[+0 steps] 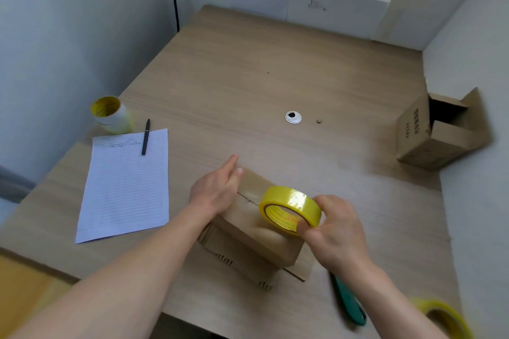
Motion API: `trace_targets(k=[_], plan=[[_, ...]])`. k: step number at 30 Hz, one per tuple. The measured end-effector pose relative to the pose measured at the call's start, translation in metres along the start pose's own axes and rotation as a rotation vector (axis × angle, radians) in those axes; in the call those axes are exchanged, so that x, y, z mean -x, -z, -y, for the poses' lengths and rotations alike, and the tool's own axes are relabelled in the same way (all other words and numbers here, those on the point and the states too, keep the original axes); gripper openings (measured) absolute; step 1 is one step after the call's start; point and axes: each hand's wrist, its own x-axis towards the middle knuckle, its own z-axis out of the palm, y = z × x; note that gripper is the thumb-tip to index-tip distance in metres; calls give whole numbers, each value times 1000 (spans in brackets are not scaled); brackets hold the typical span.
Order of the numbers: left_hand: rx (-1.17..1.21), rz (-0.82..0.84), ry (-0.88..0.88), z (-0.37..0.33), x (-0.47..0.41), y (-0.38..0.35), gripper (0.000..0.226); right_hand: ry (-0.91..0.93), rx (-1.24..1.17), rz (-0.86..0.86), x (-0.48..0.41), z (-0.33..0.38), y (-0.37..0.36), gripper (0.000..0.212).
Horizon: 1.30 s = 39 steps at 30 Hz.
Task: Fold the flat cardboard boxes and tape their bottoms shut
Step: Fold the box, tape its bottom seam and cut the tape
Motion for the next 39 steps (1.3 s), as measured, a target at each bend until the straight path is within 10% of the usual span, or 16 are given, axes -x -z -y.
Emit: trace_targets(k=[17,33,39], plan=[[-24,92,-42,-2,-7,-2,57,62,-337,-40,53,-29,30,33],[-199,14,-68,-6,-4,-9,59,-124,-90,158,75,-53,-7,36],[-570,-35,-170,-24,-3,-17,90,-59,-72,376,65,-42,-5,94]])
